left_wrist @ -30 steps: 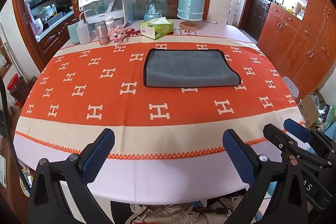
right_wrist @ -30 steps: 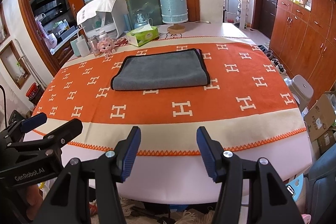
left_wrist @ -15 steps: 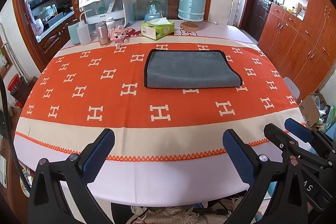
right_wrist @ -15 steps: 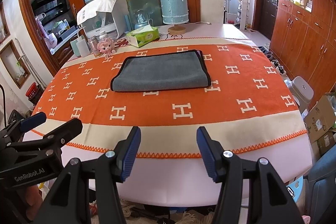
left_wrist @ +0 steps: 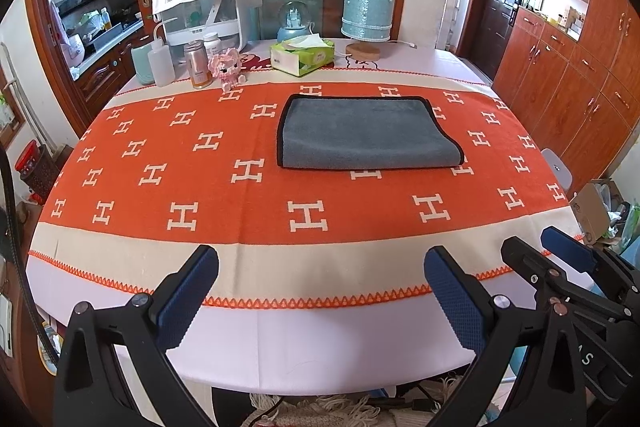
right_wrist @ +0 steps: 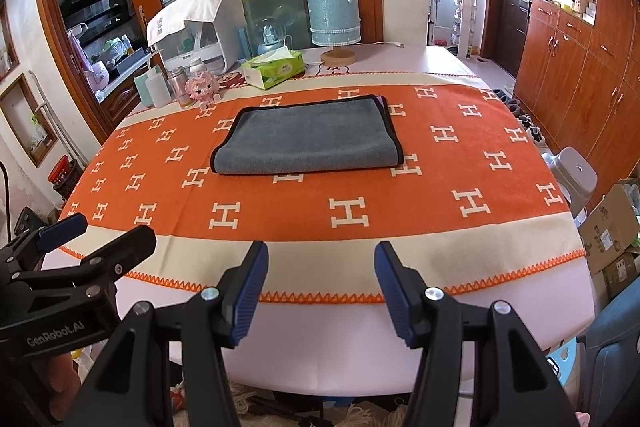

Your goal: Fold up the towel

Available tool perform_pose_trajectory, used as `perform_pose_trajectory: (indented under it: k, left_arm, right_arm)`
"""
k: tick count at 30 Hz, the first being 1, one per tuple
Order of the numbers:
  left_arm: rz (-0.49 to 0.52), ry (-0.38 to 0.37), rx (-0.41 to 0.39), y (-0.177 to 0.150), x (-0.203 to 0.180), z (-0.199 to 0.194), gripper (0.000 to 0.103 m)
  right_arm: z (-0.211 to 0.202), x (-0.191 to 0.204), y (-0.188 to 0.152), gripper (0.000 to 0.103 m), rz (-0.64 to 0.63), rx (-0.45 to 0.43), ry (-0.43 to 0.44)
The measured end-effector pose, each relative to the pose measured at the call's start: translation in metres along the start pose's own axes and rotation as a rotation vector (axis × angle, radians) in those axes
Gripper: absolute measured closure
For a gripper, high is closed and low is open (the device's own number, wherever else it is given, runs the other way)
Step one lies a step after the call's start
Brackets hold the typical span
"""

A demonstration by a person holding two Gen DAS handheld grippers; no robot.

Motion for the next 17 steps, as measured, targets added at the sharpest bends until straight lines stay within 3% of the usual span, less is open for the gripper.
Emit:
perform_pose_trajectory:
  k: [17]
  left_arm:
    - [-0.005, 0.007, 0.01, -0.0012, 0.0024, 0.0022, 0.001]
  right_arm:
    - [0.0031, 0.001, -0.003, 0.048, -0.005, 0.006, 0.002]
Point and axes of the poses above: each gripper's, at about its wrist camera, not at the fingertips, and z roughly the way its jaws point, x to its left, y to its top, the point moved 10 cm from there along z, roughly the way its jaws point, and after that the axes turned 6 degrees about -x, right-handed, at the moved point
